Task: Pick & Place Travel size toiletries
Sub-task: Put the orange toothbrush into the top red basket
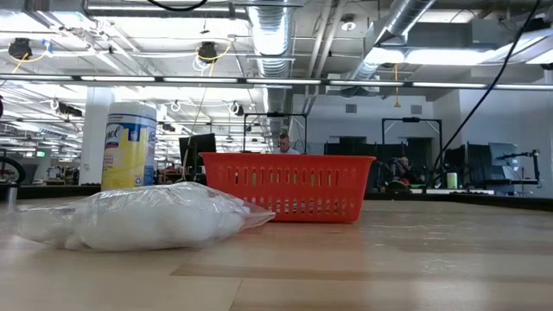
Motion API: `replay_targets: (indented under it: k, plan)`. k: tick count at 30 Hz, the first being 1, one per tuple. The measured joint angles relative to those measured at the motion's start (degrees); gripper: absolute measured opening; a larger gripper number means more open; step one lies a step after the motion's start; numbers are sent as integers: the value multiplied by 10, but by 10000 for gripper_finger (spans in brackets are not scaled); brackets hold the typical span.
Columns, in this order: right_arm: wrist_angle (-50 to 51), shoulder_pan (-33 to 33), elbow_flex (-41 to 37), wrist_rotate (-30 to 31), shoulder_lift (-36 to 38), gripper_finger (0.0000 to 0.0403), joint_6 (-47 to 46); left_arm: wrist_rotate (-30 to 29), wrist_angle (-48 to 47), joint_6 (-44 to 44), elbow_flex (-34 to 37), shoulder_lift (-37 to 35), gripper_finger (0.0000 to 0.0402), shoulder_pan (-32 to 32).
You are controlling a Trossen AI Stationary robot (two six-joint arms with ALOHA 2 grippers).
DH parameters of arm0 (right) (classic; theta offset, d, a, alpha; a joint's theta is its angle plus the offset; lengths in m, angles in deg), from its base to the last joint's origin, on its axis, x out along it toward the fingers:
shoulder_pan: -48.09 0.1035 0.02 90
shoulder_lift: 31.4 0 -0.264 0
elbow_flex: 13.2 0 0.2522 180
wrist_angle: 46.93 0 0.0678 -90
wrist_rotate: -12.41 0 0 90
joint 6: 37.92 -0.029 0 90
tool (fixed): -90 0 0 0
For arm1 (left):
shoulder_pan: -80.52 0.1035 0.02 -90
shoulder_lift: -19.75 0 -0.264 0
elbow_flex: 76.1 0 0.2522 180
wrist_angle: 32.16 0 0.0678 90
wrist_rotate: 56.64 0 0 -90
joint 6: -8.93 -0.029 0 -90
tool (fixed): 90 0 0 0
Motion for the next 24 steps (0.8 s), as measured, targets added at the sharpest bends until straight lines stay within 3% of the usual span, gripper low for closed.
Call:
replay_targets:
  k: [5, 11, 20, 24]
  plan:
    - [-106, -12, 0, 95, 14, 0, -33, -50, 40, -14, 0, 41, 277, 0]
    - [-57, -15, 0, 177, 15, 0, 3, -105, 192, -66, -3, 116, 248, 6]
    - [-23, 17, 0, 276, 8, 0, 107, -51, 229, -87, -110, 211, 197, 49]
    - [-31, 33, 0, 288, 9, 0, 150, -34, 230, -87, -156, 237, 184, 66]
